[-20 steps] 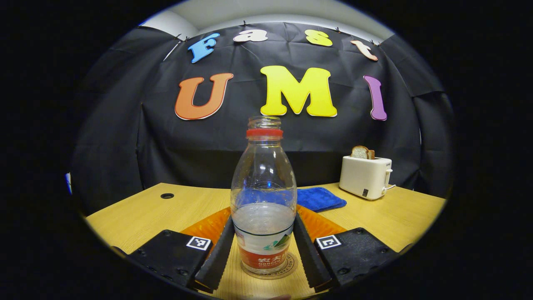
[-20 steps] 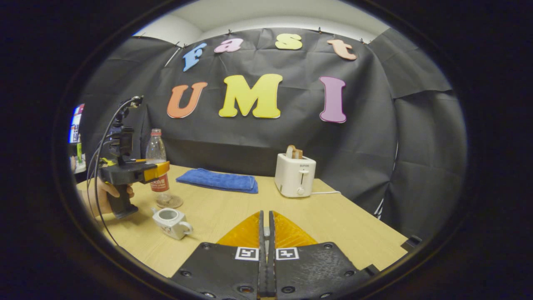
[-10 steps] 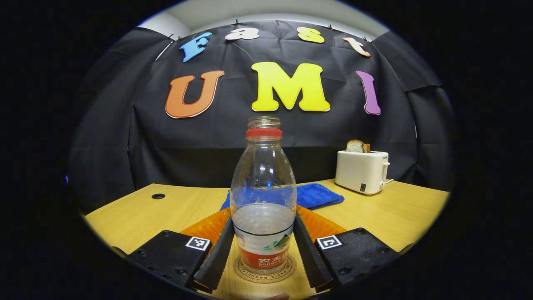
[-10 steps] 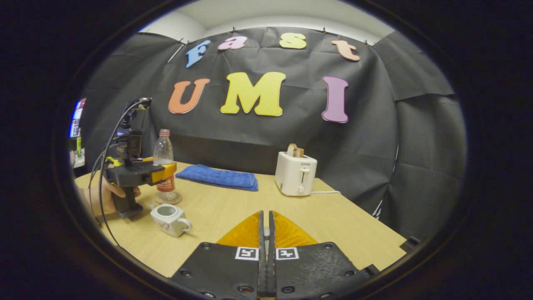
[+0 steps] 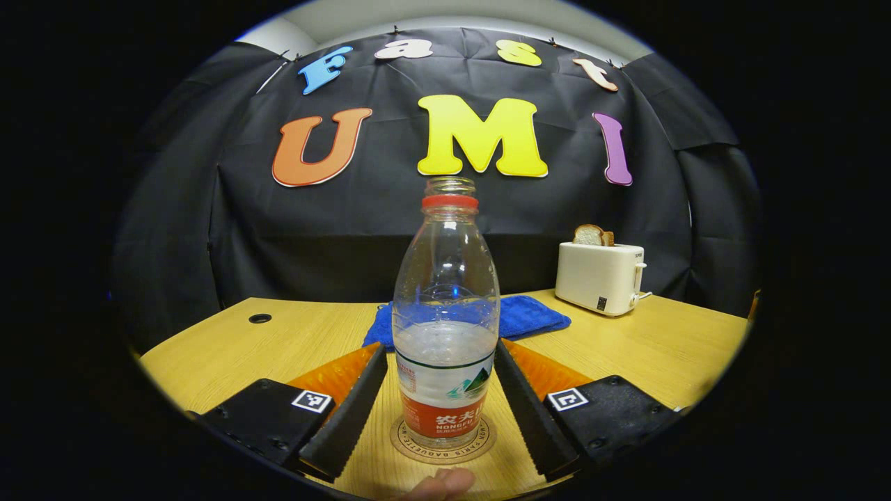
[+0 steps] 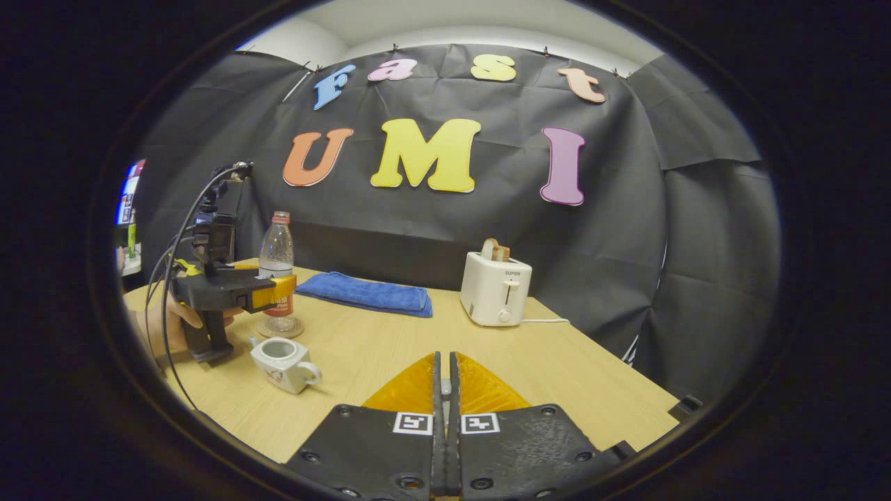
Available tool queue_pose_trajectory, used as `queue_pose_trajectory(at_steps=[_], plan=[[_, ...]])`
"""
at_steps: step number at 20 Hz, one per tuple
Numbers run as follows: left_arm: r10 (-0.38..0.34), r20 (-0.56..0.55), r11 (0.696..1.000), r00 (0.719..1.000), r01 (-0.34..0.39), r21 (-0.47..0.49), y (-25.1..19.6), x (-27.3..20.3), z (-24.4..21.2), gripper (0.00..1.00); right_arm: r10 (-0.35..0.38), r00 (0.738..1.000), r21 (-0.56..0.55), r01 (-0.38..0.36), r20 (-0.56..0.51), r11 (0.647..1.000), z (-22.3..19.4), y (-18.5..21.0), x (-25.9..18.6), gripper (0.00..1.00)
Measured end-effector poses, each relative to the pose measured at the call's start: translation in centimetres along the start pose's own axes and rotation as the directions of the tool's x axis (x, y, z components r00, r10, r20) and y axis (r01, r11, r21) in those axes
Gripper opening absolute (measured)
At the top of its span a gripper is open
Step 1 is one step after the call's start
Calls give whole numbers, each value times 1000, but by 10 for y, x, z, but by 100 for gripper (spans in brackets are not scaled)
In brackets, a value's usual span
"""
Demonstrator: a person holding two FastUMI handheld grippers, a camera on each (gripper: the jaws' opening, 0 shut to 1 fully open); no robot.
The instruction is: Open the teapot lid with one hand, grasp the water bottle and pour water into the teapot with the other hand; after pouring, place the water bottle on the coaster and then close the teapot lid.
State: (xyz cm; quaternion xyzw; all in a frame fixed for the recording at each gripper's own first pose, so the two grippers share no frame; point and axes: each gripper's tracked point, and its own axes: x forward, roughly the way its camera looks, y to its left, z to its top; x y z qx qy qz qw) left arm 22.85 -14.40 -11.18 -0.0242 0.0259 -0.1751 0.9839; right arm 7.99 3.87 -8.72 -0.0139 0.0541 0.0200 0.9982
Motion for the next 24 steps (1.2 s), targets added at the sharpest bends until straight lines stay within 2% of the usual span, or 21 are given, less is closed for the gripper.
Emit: queue_pose_trajectory(at_steps=[6,7,10,11,13,14,15,17,21,24], plan=[[-39,44,999,998,40,-27,0,-47,16,98,38,999,-27,-38,10,999,0,16,0,0],[-31,61,999,998,32,-12,3,-57,21,98,41,999,-35,-41,14,999,2,18,0,0],[67,62,995,996,-71,66,25,-87,26,98,54,998,-44,-53,14,998,3,22,-1,0],[84,61,994,995,-88,62,29,-96,27,98,52,999,-41,-52,11,998,4,23,-1,0],[111,-23,993,993,-111,35,29,-118,12,98,61,998,-32,-61,10,998,7,26,0,0],[168,-27,985,985,-166,39,39,-138,15,99,79,997,-6,-79,10,997,9,30,1,0],[183,-11,983,983,-183,34,38,-150,19,98,92,996,12,-92,6,996,9,34,1,0],[155,20,988,988,-156,15,24,-167,30,98,104,995,15,-104,9,994,14,40,3,0],[151,37,985,988,-153,73,21,-189,50,98,132,991,27,-133,20,991,24,57,7,0],[174,9,984,985,-174,27,30,-201,55,98,197,980,55,-198,17,979,32,84,12,1]])
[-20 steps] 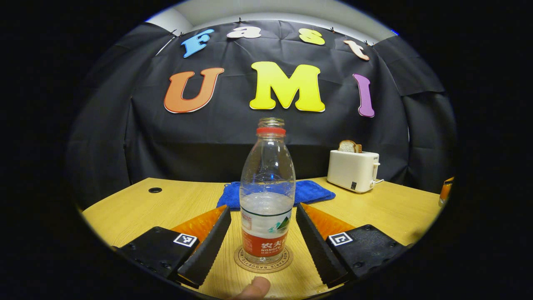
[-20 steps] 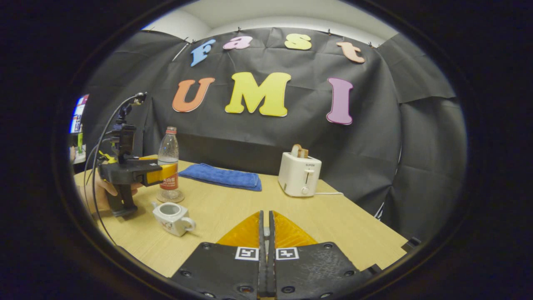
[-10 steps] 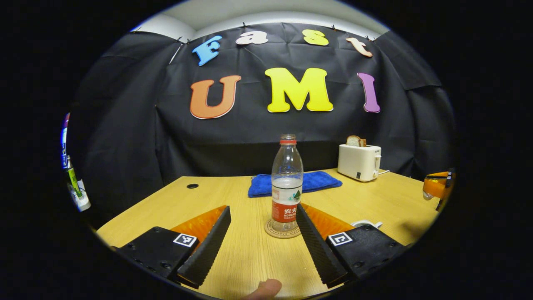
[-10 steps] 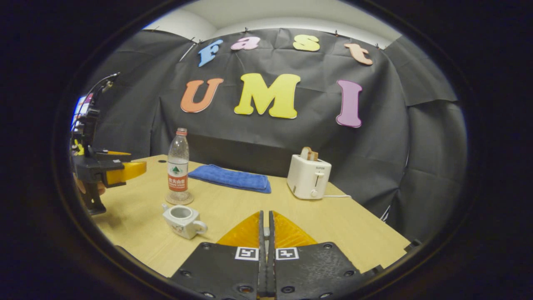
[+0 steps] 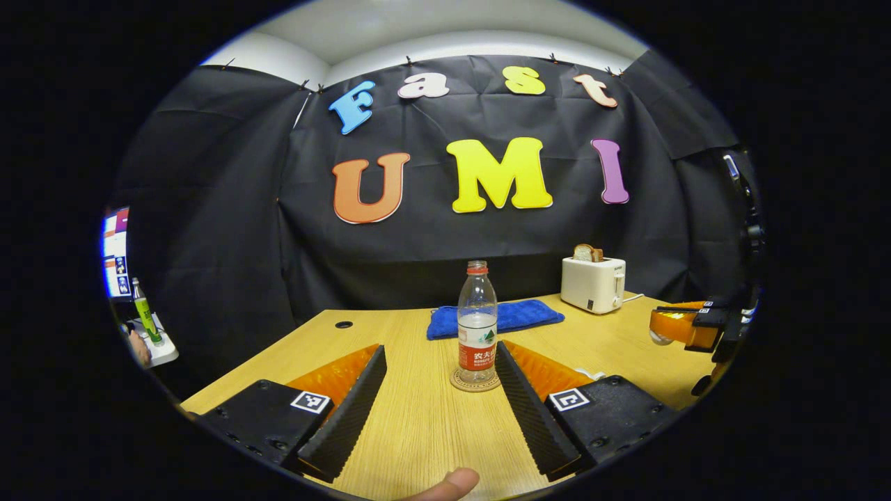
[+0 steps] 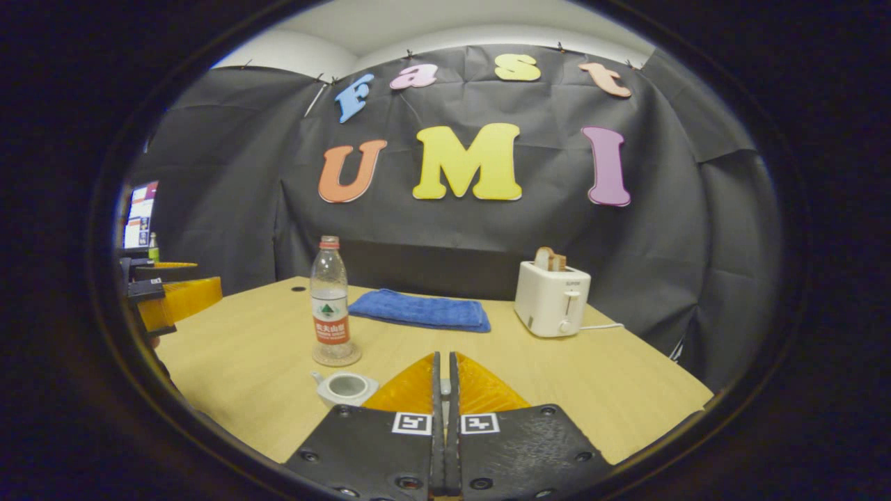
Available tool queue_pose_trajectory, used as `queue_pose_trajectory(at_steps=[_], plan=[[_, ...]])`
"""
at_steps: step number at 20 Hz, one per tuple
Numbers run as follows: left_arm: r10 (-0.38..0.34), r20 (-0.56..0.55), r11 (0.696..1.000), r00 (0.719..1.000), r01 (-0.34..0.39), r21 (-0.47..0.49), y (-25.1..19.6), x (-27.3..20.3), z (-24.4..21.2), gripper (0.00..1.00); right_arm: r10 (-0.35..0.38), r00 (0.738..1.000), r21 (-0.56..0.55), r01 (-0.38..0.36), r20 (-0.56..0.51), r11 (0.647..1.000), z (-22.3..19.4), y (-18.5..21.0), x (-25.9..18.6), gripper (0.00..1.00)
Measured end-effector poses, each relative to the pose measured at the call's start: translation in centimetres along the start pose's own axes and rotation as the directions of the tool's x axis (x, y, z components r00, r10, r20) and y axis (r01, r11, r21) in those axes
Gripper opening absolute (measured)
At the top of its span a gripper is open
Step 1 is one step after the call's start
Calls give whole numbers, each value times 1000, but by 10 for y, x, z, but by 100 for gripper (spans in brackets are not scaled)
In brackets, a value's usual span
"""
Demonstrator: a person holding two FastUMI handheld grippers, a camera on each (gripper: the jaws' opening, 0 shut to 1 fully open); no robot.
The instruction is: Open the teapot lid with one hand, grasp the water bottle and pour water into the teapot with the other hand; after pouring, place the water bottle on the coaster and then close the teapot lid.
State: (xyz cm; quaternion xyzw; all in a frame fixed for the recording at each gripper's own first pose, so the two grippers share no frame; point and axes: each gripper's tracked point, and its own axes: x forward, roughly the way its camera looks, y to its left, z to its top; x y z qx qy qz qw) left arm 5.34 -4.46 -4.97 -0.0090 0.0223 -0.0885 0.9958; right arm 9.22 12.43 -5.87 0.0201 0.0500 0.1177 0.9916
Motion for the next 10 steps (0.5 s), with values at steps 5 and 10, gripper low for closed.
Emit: queue_pose_trajectory(at_steps=[5,10], plan=[[13,0,1000,1000,-13,6,18,-11,8,98,79,997,26,-78,-14,997,-1,37,22,0],[37,-22,999,999,-37,12,33,-20,8,98,135,991,47,-134,-25,990,-11,72,38,1]])
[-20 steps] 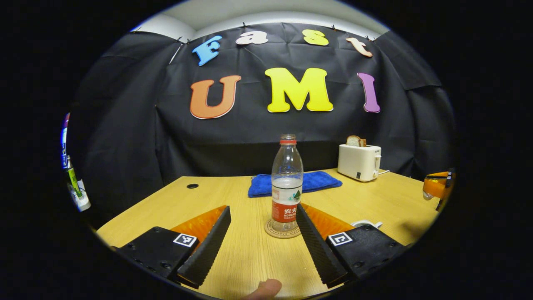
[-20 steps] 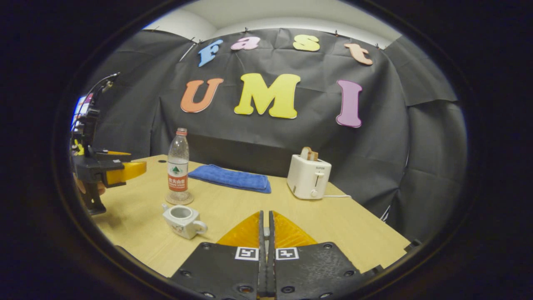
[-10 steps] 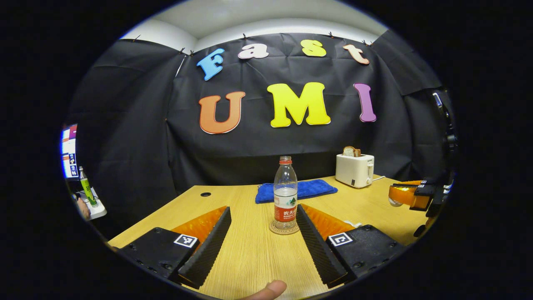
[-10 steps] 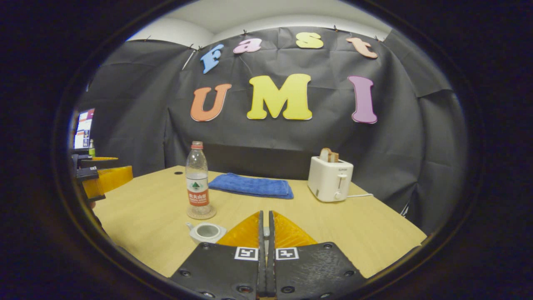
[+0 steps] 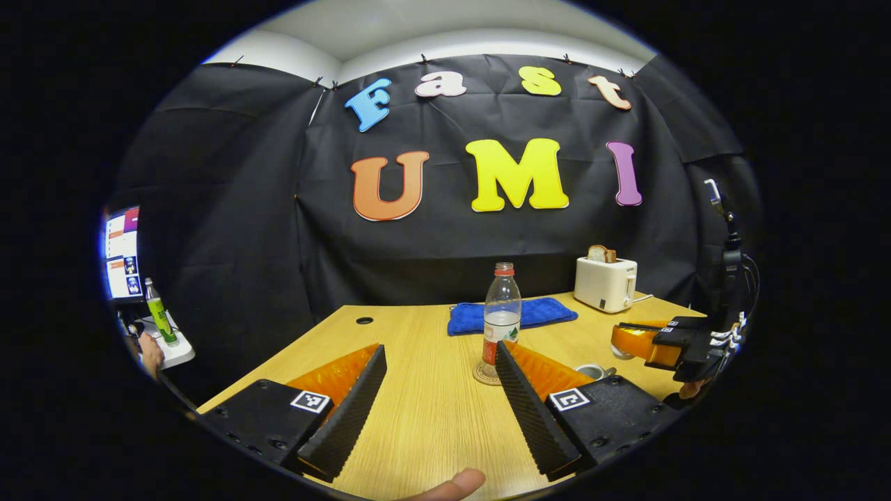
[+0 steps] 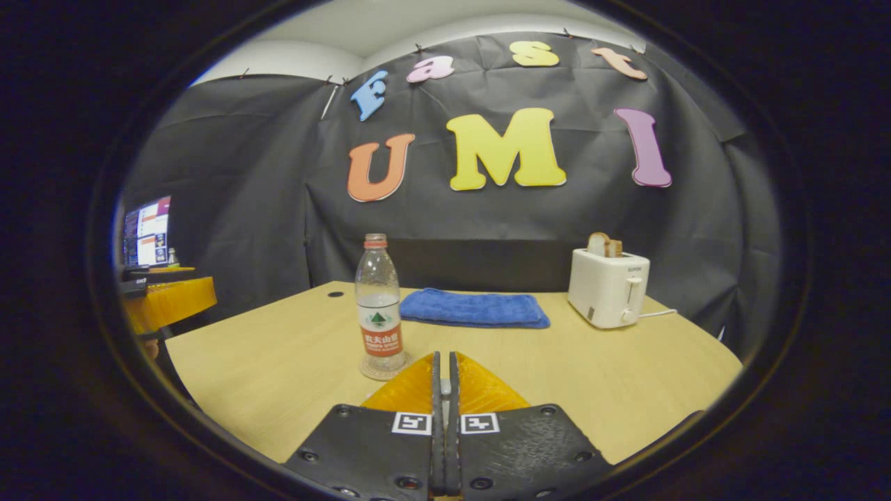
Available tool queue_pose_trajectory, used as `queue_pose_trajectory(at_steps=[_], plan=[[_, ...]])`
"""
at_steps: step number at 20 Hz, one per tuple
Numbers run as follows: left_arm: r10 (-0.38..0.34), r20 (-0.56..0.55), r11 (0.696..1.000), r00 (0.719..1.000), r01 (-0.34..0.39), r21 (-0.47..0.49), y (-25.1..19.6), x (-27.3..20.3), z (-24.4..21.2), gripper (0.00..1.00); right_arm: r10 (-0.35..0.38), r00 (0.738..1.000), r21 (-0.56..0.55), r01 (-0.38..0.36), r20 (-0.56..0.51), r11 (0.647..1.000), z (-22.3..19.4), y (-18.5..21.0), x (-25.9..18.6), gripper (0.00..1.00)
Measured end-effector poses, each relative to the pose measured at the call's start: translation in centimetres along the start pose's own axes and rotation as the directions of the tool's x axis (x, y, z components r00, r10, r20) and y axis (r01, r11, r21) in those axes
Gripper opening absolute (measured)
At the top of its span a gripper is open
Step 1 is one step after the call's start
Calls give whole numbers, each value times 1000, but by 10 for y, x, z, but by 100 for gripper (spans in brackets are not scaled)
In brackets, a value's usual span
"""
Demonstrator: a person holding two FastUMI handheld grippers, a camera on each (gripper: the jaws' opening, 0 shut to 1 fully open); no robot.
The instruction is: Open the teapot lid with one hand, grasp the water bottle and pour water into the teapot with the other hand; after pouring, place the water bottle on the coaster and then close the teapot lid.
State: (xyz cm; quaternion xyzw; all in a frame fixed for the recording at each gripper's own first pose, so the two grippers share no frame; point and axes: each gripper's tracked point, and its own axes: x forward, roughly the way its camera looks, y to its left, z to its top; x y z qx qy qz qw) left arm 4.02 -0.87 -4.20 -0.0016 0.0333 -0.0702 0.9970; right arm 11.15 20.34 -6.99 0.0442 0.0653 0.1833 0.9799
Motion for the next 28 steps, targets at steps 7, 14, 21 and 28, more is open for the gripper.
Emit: queue_pose_trajectory(at_steps=[7,14,21,28], plan=[[-34,27,997,999,36,-62,4,-11,14,98,27,998,-19,-28,-49,999,-29,21,27,3],[-29,-16,997,999,28,-69,12,-6,2,98,4,997,-23,-5,-75,1000,-38,22,38,5],[-33,-31,997,999,31,-72,7,-9,2,98,-39,999,-32,39,-5,999,-7,7,6,22],[-49,27,997,998,51,-55,-22,-26,25,98,-150,976,-18,154,156,988,65,-47,-87,45]])
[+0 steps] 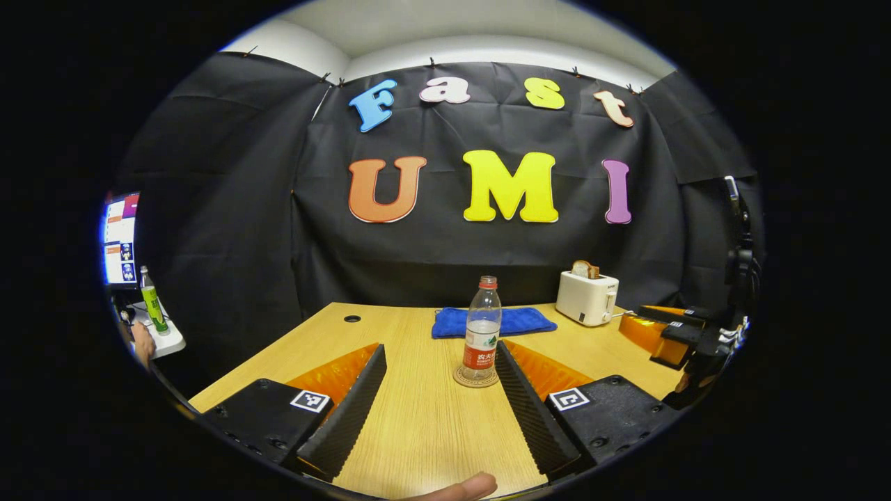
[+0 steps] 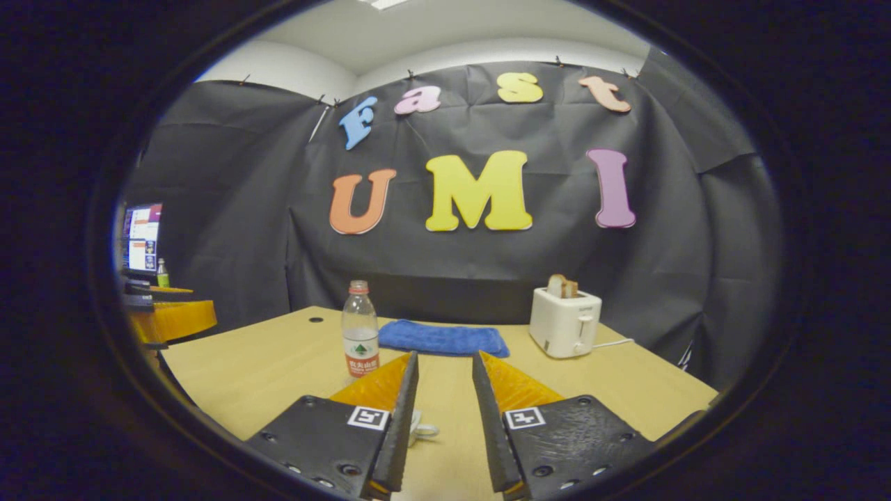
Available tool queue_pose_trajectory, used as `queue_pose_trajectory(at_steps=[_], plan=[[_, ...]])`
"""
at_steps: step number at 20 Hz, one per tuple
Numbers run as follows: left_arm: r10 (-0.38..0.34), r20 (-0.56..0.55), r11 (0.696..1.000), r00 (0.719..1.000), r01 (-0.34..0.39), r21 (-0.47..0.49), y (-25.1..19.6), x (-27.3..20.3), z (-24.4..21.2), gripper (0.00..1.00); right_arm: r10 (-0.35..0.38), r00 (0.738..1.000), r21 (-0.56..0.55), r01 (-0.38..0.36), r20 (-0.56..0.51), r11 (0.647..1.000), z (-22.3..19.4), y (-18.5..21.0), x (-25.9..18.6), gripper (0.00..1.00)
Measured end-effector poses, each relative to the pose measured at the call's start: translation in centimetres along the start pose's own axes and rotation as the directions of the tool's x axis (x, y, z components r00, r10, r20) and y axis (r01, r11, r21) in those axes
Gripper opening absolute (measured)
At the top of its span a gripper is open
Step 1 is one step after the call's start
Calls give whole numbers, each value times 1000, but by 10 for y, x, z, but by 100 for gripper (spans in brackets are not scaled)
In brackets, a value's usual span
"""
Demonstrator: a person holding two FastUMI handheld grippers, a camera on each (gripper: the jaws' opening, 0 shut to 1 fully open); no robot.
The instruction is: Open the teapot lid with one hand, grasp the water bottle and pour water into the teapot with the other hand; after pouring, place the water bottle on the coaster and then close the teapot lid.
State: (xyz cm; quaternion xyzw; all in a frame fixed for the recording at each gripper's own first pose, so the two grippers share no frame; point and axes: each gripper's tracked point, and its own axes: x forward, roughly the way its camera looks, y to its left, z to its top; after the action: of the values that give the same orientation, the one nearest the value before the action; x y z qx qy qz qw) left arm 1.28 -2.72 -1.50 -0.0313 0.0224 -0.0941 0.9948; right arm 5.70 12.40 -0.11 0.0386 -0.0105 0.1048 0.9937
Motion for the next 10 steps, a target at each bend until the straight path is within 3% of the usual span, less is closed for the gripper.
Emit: queue_pose_trajectory(at_steps=[3,8,10], plan=[[11,5,999,1000,-11,33,-13,-3,-1,98,-52,998,-1,52,19,999,13,-39,-27,59],[7,-13,997,1000,-6,82,-40,-14,-8,98,-118,993,26,117,24,993,23,-95,-73,94],[52,0,994,999,-52,99,-36,-23,-5,98,-131,991,14,131,19,991,21,-111,-91,97]])
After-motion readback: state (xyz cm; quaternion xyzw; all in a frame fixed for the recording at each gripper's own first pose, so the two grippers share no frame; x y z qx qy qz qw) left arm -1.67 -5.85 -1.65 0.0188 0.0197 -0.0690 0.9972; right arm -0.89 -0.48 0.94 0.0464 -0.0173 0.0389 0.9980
